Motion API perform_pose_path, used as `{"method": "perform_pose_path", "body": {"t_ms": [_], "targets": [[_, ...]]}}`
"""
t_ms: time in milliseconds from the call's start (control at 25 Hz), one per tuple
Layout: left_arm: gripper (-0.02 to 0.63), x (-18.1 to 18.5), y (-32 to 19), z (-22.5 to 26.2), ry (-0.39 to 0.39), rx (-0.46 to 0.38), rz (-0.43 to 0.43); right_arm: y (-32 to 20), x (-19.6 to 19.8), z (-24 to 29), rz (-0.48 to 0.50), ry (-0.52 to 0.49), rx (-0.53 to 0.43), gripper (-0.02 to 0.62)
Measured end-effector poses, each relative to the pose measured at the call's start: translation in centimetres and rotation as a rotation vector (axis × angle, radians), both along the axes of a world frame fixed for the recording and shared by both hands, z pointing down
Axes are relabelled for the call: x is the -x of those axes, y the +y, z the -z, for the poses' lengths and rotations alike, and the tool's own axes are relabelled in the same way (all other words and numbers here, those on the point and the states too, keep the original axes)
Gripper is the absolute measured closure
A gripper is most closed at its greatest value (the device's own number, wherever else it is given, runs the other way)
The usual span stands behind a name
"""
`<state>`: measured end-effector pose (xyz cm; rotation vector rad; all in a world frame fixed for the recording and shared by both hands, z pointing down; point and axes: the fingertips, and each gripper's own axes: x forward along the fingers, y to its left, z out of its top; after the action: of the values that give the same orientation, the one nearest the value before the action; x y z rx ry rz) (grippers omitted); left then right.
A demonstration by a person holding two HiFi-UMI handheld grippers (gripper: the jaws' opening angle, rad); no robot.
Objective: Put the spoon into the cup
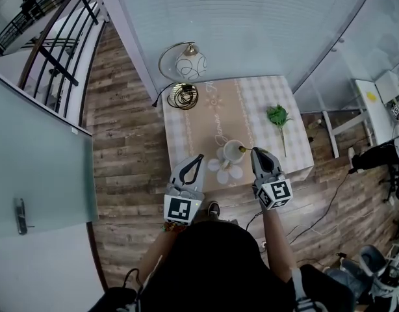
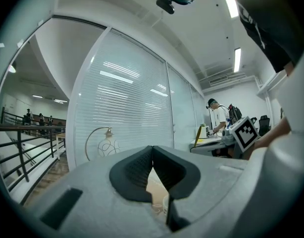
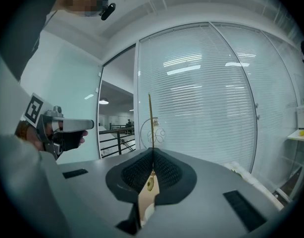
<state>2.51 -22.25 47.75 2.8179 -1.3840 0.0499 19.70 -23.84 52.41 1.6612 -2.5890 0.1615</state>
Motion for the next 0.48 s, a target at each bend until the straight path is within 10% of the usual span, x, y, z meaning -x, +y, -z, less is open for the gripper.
{"method": "perform_pose_path", "body": {"t_ms": [480], "targets": [[0.589, 1.5, -0.3, -0.2, -0.020, -0.019, 0.032, -2.4, 0.7, -3.6, 0.019, 0.024, 0.060, 0.588]]}}
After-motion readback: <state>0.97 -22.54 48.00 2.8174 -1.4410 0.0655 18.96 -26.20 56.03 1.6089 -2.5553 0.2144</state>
